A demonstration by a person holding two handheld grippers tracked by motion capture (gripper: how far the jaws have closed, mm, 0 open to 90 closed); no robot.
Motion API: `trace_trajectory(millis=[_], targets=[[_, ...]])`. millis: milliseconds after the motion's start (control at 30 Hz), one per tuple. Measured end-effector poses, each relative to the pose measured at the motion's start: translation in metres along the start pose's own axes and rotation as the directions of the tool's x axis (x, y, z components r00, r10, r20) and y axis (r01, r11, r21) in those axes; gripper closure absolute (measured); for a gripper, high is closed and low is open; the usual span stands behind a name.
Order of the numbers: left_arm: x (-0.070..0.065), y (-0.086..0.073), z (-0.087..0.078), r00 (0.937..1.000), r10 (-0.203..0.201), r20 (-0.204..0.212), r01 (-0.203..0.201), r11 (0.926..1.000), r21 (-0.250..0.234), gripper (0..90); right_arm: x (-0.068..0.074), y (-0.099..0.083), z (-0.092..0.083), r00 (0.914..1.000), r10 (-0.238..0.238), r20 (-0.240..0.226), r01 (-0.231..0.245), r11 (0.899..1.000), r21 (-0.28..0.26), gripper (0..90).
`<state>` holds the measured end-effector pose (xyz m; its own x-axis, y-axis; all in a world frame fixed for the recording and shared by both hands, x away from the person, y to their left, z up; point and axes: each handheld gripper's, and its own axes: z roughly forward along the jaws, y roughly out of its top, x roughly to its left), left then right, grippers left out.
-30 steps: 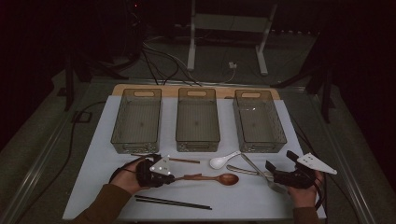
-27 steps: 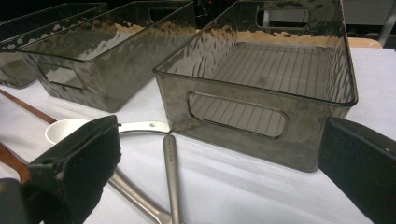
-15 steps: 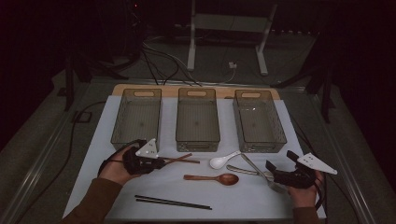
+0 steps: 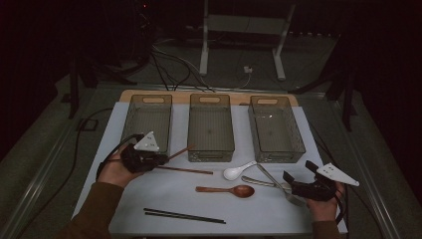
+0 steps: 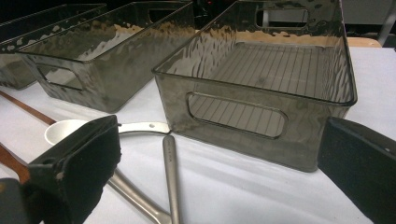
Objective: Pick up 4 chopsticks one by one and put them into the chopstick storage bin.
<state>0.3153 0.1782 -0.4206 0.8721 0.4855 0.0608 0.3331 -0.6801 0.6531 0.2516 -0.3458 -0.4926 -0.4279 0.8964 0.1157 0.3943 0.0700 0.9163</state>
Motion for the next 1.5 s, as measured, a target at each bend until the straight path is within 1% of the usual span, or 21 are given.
trace_trajectory(millis=[167, 333, 367, 433, 567, 600, 833, 900, 1067, 1167, 1200, 1267, 1433, 1500], targets=[[0.009, 0.003, -0.005, 0.9988, -0.04, -0.028, 0.04, 0.9992, 0.0, 86.2, 0.0, 0.0, 0.0, 1.0, 0.001, 0.0, -0.001, 1.0, -0.003, 0.0], [0.017, 0.006, -0.009, 0.996, -0.072, -0.054, 0.072, 0.9974, 0.006, 86.2, 0.0, 0.0, 0.0, 1.0, 0.0, 0.0, 0.0, 1.0, -0.003, 0.0], [0.019, 0.006, -0.009, 0.9947, -0.082, -0.063, 0.082, 0.9966, 0.005, 86.2, 0.0, 0.0, -0.001, 1.0, 0.0, 0.0, 0.0, 1.0, -0.003, 0.0], [0.023, 0.007, -0.01, 0.9935, -0.094, -0.065, 0.094, 0.9956, 0.0, 86.2, -0.001, 0.0, -0.001, 1.0, 0.0, 0.0, 0.0, 1.0, -0.004, 0.0], [0.029, 0.008, -0.012, 0.9882, -0.122, -0.092, 0.123, 0.9924, 0.002, 86.2, -0.001, 0.0, -0.001, 1.0, 0.001, 0.001, -0.001, 1.0, -0.004, 0.0], [0.031, 0.008, -0.012, 0.9874, -0.128, -0.093, 0.129, 0.9917, 0.001, 86.2, -0.001, 0.0, -0.001, 1.0, 0.001, 0.001, -0.001, 1.0, -0.004, 0.0], [0.043, 0.012, -0.015, 0.9765, -0.169, -0.133, 0.171, 0.9853, -0.003, 86.2, -0.001, 0.0, -0.001, 1.0, 0.001, 0.0, -0.001, 1.0, -0.004, 0.0], [0.047, 0.013, -0.016, 0.9742, -0.178, -0.138, 0.179, 0.9838, -0.004, 86.2, -0.001, 0.0, -0.001, 1.0, 0.001, 0.0, -0.001, 1.0, -0.005, 0.0], [0.055, 0.018, -0.02, 0.9638, -0.209, -0.165, 0.209, 0.9777, -0.019, 86.2, -0.001, 0.0, -0.001, 1.0, 0.0, 0.0, 0.0, 1.0, -0.006, 0.0], [0.06, 0.022, -0.022, 0.9593, -0.217, -0.18, 0.217, 0.976, -0.025, 86.2, -0.001, 0.0, -0.001, 1.0, 0.0, 0.0, 0.0, 1.0, -0.006, 0.0], [0.062, 0.023, -0.022, 0.9568, -0.223, -0.186, 0.223, 0.9746, -0.025, 86.2, -0.001, 0.0, -0.001, 1.0, 0.001, 0.0, -0.001, 1.0, -0.006, 0.0], [0.065, 0.026, -0.023, 0.9546, -0.225, -0.195, 0.225, 0.9741, -0.024, 86.2, -0.001, 0.0, -0.001, 1.0, 0.001, 0.0, -0.001, 1.0, -0.006, 0.0], [0.075, 0.03, -0.025, 0.9417, -0.256, -0.218, 0.257, 0.9662, -0.027, 86.2, -0.001, 0.0, -0.001, 1.0, 0.001, 0.0, -0.001, 1.0, -0.006, 0.0], [0.078, 0.031, -0.025, 0.9384, -0.263, -0.225, 0.262, 0.9645, -0.034, 86.2, -0.001, 0.0, -0.001, 1.0, 0.002, -0.001, -0.002, 1.0, -0.006, 0.0]])
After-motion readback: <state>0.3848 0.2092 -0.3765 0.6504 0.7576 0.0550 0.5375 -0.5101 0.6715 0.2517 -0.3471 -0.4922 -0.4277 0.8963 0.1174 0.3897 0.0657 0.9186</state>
